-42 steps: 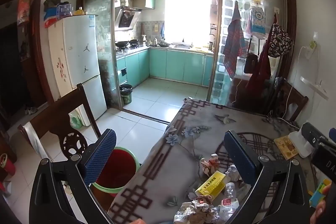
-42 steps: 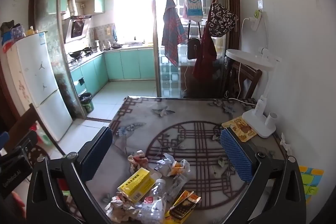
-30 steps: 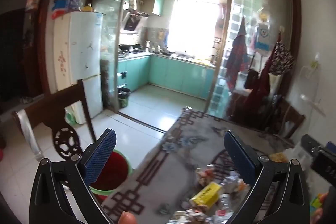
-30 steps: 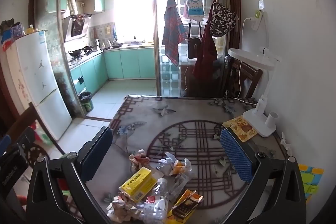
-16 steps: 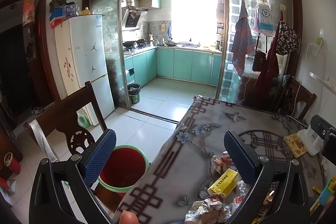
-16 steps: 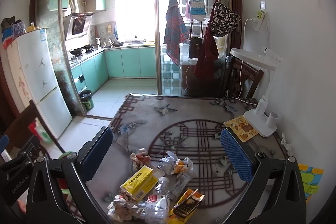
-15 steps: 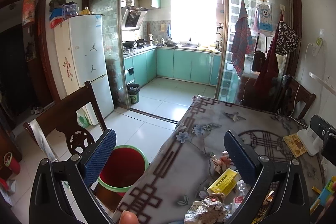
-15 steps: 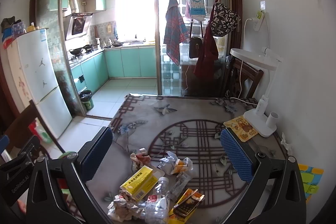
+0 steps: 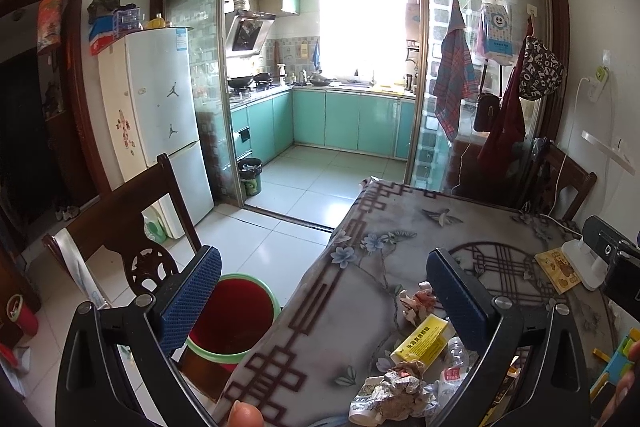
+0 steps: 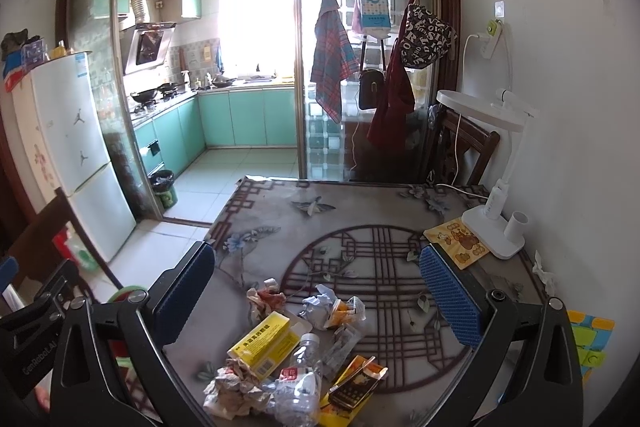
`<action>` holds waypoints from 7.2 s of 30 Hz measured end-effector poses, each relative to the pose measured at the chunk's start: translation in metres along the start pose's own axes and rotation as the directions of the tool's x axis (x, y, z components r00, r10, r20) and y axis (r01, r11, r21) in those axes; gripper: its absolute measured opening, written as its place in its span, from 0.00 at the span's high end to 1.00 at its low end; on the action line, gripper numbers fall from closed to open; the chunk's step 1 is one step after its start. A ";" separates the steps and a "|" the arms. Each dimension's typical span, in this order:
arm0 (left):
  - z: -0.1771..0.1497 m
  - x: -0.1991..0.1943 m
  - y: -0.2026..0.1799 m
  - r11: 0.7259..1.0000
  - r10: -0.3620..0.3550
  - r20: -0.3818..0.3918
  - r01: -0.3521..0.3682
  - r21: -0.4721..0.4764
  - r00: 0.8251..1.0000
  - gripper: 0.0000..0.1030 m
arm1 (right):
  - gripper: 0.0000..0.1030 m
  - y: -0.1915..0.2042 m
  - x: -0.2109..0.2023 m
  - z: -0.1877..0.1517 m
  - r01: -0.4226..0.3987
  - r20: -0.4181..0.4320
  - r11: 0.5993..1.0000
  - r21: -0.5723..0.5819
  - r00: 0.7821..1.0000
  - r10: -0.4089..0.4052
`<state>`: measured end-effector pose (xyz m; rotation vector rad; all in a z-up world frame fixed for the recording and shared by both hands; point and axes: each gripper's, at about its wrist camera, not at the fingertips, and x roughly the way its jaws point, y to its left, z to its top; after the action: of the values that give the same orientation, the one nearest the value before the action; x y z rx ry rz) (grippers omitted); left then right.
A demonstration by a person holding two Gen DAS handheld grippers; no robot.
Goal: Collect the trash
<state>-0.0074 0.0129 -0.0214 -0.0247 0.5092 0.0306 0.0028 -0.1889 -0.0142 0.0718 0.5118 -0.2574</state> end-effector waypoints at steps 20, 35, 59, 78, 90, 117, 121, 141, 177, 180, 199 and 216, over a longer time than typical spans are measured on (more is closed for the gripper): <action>-0.002 -0.001 0.005 1.000 0.009 0.003 -0.009 -0.005 1.000 0.00 | 0.00 0.000 -0.004 -0.004 0.007 -0.003 1.000 0.003 1.000 -0.007; -0.005 0.000 0.007 1.000 0.009 -0.002 -0.009 -0.001 1.000 0.00 | 0.00 -0.004 -0.002 -0.005 0.014 -0.016 1.000 -0.002 1.000 -0.014; -0.068 0.078 -0.028 0.966 -0.173 -0.252 0.214 0.143 0.952 0.00 | 0.00 -0.028 0.042 -0.060 0.038 -0.171 0.998 -0.054 0.984 -0.046; -0.162 0.184 -0.071 0.904 -0.369 -0.594 0.426 -0.049 0.715 0.66 | 0.21 -0.039 0.101 -0.144 -0.141 -0.529 0.988 0.059 0.835 0.151; -0.093 0.155 0.019 0.941 -0.323 -0.414 0.335 -0.044 0.851 0.67 | 0.25 -0.009 0.146 -0.137 -0.181 -0.589 0.969 0.168 0.770 0.246; -0.075 0.233 0.169 0.973 -0.230 -0.430 0.215 -0.084 0.873 0.66 | 0.62 0.080 0.224 -0.142 0.034 -0.653 0.990 0.139 0.754 0.066; -0.075 0.252 0.199 0.981 -0.193 -0.437 0.169 -0.092 0.878 0.66 | 0.62 0.096 0.201 -0.117 0.009 -0.587 0.989 0.145 0.806 0.078; -0.108 0.308 0.277 0.996 -0.080 -0.524 0.044 -0.081 0.848 0.65 | 0.62 0.318 0.245 -0.133 -0.470 -0.663 0.879 0.083 0.632 0.401; -0.075 0.266 0.153 0.972 -0.222 -0.459 0.232 -0.034 0.860 0.40 | 0.20 0.089 0.174 -0.093 -0.116 -0.541 0.991 0.067 0.830 0.134; -0.075 0.257 0.128 0.971 -0.224 -0.463 0.235 -0.036 0.857 0.40 | 0.20 0.046 0.190 -0.088 -0.065 -0.543 0.997 0.031 0.836 0.071; -0.089 0.261 -0.010 0.970 -0.201 -0.555 0.245 0.004 0.807 0.40 | 0.68 -0.002 0.308 -0.115 -0.246 -0.669 0.946 -0.209 0.742 0.046; -0.120 0.363 -0.071 0.974 -0.181 -0.646 0.226 -0.014 0.741 0.40 | 0.69 -0.010 0.256 -0.078 -0.272 -0.530 0.961 0.052 0.808 0.257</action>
<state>0.2535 -0.0536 -0.3023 -0.0269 1.2051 -0.2214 0.1787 -0.2459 -0.2079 0.1914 1.0537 0.0543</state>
